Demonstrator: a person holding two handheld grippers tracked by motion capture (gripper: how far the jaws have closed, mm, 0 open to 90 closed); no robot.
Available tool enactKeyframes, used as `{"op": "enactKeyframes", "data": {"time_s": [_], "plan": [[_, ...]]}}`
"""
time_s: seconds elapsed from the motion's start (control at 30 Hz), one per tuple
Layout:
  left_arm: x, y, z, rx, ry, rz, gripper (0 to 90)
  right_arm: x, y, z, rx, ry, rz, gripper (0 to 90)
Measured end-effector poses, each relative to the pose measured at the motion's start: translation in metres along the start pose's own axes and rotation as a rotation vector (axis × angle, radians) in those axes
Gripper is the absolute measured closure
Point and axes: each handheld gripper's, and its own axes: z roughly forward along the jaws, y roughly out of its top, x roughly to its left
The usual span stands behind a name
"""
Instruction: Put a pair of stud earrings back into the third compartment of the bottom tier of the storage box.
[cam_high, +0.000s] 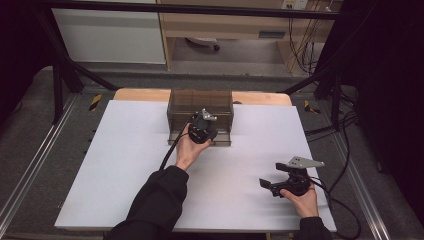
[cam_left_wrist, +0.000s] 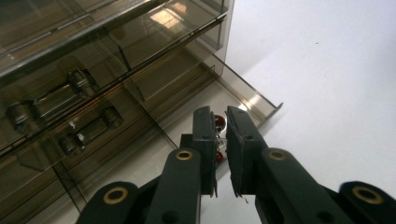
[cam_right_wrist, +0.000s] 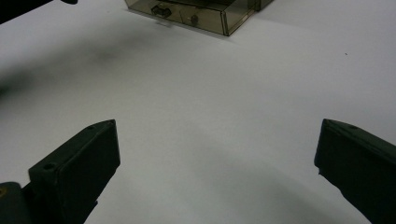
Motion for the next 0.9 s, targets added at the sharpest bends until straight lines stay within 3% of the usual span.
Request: {"op": "enactKeyframes", "data": {"time_s": [0.43, 0.9], "plan": [[0.006, -0.003, 0.023, 0.024, 0.018, -0.022, 81.9, 0.000, 0.000, 0.000, 0.000, 0.001, 0.000, 0.8], [0.002, -0.006, 0.031, 0.019, 0.010, -0.001, 80.5, 0.000, 0.000, -0.001, -0.004, 0.002, 0.000, 0.8]]}}
